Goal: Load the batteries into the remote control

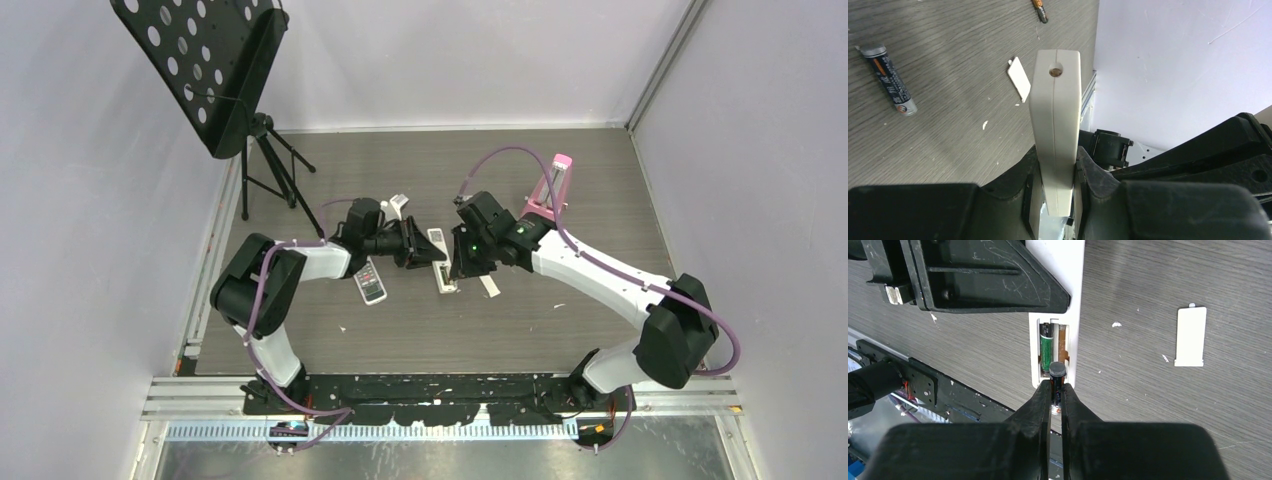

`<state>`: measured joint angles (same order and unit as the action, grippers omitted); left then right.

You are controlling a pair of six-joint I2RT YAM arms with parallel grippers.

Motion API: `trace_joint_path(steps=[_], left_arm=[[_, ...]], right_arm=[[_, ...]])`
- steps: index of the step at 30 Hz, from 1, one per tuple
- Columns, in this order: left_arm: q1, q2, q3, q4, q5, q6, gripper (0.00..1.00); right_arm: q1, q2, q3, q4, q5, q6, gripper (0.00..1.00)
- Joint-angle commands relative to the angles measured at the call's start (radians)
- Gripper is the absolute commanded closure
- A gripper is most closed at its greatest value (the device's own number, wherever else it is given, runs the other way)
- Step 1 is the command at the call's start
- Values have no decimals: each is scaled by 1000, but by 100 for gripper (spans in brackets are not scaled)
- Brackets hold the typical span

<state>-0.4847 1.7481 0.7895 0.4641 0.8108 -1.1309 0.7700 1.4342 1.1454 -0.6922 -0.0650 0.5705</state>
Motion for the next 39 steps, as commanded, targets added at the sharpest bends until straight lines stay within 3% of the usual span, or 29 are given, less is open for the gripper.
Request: trace_joint_path(steps=[1, 13, 20, 27, 30, 35, 39], left_arm=[[-6, 11, 31, 91, 36, -43, 100], [-6, 15, 33, 151, 39, -113, 100], [-6, 20, 39, 179, 43, -140, 100], [-5, 29, 14, 282, 24, -244, 100], [-2, 44, -1, 360, 9, -321, 100], [5, 74, -39, 526, -36, -474, 100], [5, 68, -55, 591, -75, -551, 100]], right_arm=[[-1, 15, 18, 41, -11, -4, 90], [-1, 42, 29, 42, 28, -21, 85], [-2, 33, 46, 40, 110, -15, 70], [-3, -8, 44, 56, 170, 20, 63], [-4, -53, 25, 95, 173, 47, 59], [-23, -150, -38, 223, 160, 135, 42], [-36, -222, -111, 325, 167, 215, 35]])
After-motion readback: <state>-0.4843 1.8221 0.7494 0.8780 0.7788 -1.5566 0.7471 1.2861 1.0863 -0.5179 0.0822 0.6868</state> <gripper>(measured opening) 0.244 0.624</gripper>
